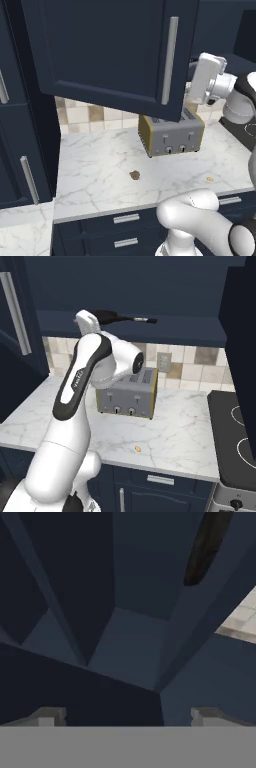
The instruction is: Pick the pan from the cabinet and place it on the stove. Then turn on the stove burner for the pan.
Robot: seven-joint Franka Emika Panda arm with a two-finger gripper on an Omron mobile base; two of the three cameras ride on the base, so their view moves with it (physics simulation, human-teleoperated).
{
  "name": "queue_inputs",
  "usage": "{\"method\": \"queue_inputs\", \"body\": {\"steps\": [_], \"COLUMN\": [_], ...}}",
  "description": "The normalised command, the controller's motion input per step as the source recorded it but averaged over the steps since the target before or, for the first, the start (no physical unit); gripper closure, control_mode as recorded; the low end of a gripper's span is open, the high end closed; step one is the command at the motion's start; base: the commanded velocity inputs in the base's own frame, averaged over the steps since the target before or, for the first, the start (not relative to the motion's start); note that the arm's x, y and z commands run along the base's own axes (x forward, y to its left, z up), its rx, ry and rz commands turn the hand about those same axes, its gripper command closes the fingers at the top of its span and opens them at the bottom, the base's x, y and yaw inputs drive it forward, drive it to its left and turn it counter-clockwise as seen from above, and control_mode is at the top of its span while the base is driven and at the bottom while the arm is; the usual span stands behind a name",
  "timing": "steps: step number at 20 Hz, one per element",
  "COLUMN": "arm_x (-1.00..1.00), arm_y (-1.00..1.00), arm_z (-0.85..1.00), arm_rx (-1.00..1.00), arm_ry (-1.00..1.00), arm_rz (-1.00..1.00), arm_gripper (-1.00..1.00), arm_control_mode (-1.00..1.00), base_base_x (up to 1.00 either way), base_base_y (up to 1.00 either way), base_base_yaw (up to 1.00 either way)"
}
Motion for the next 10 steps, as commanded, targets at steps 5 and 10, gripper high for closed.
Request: {"method": "queue_inputs", "body": {"steps": [5, 10], "arm_x": [0.00, -0.10], "arm_y": [0.44, 0.43], "arm_z": [-0.12, -0.01], "arm_rx": [0.00, 0.00], "arm_ry": [0.06, 0.06], "arm_rz": [0.24, 0.22], "arm_gripper": [-1.00, -1.00], "arm_control_mode": [-1.00, -1.00], "base_base_x": [0.00, 0.00], "base_base_y": [0.00, 0.00], "base_base_yaw": [0.00, 0.00]}}
